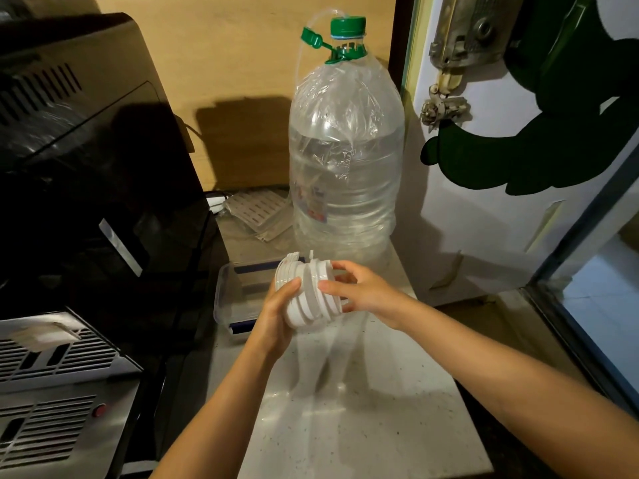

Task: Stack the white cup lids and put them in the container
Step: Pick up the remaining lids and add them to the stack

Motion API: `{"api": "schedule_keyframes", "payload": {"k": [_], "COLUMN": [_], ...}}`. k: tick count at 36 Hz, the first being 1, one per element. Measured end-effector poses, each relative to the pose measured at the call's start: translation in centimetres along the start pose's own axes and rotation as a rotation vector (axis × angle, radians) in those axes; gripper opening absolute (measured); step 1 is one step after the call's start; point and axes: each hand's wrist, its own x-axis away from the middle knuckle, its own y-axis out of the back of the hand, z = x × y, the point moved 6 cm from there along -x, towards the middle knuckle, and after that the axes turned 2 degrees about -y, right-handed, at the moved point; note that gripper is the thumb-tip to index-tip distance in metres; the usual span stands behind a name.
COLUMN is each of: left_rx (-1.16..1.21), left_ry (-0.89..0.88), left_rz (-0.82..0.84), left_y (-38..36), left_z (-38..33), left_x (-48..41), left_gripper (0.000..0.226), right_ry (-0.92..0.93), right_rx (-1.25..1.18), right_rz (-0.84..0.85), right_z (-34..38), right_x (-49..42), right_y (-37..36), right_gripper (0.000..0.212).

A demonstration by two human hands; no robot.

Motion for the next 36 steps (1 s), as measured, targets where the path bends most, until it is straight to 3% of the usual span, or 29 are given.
{"api": "schedule_keyframes", "payload": {"k": [4, 14, 27, 31, 36], "left_rx": [0.043, 0.052, 0.064, 0.222, 0.44], "left_ry": [-0.003, -0.024, -0.002, 0.014, -0.003], "left_rz": [-0.018, -0.015, 0.063, 0.038, 0.054], "left_y": [0.2, 0.4, 0.6, 1.3, 1.2], "left_z": [0.1, 0.0, 0.0, -0.3, -1.1], "left_x": [-0.3, -0.6, -1.2, -1.7, -2.2], "left_gripper": [0.101, 0.114, 0.103, 0.091, 0.083], "right_ry": [-0.007, -0.018, -0.02, 0.06, 0.155], "right_rx": [-0.021, -0.028, 0.029, 0.07, 0.158], "right_rz": [-0.014, -0.019, 0.006, 0.078, 0.172], "right_z": [0.4, 1.1, 1.6, 2.2, 2.9], "right_x": [-0.3, -0.3, -0.8, -0.9, -1.3], "right_y": [-0.9, -2.0, -2.2, -1.9, -2.0], "right_gripper": [0.065, 0.06, 0.058, 0.057, 0.079]}}
